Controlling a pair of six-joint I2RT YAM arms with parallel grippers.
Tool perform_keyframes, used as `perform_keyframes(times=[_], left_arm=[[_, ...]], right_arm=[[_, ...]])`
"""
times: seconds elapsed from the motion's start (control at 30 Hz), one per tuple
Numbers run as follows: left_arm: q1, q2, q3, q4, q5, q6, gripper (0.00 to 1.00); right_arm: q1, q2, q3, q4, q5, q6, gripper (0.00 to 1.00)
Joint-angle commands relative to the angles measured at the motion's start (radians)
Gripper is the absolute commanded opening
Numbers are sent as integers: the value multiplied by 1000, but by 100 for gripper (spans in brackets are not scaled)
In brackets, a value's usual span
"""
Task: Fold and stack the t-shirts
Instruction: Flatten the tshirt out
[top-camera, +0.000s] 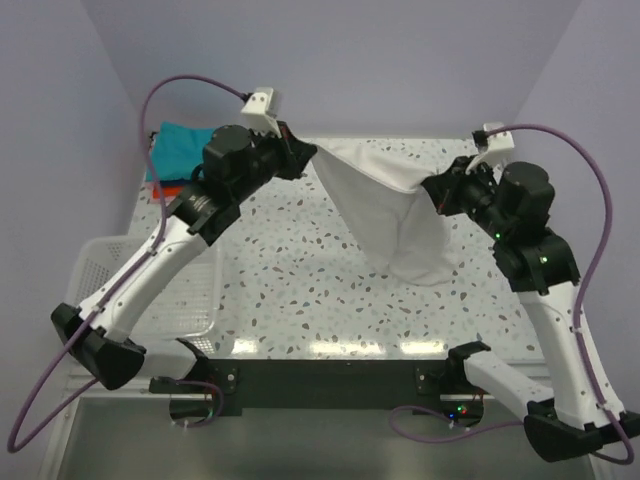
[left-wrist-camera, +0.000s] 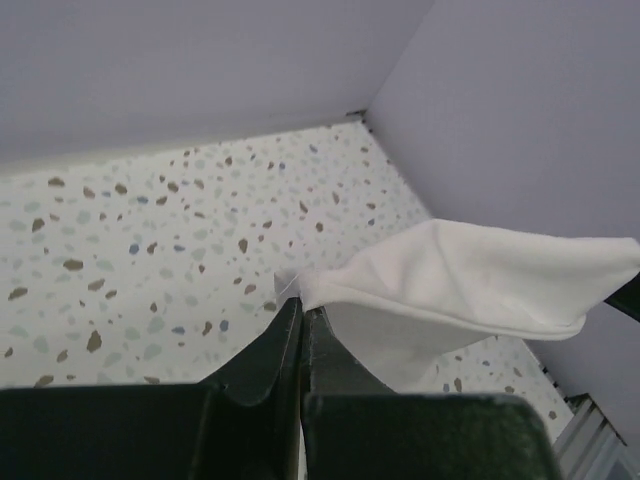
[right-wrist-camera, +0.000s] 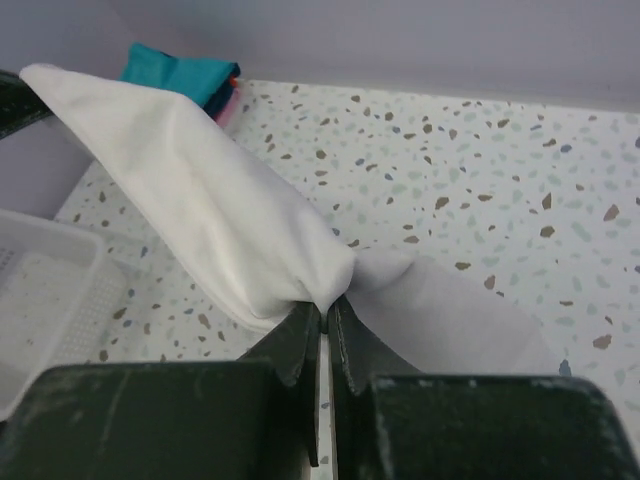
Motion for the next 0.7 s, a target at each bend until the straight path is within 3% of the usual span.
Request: perform_keyframes(times=[0.0, 0.33, 0.53, 0.67], left_arm=[[-22, -108, 123, -13, 7, 55, 0], [-104, -280, 322, -30, 148, 71, 0], [-104, -334, 342, -2, 251, 41, 0], [-104, -339, 323, -11, 170, 40, 0]], right_arm=[[-3, -46, 150, -114, -91, -49, 0], [-3, -65, 612, -284, -284, -19, 0], [-3, -94, 715, -280, -392, 26, 0], [-3, -77, 708, -289, -401, 24, 0]])
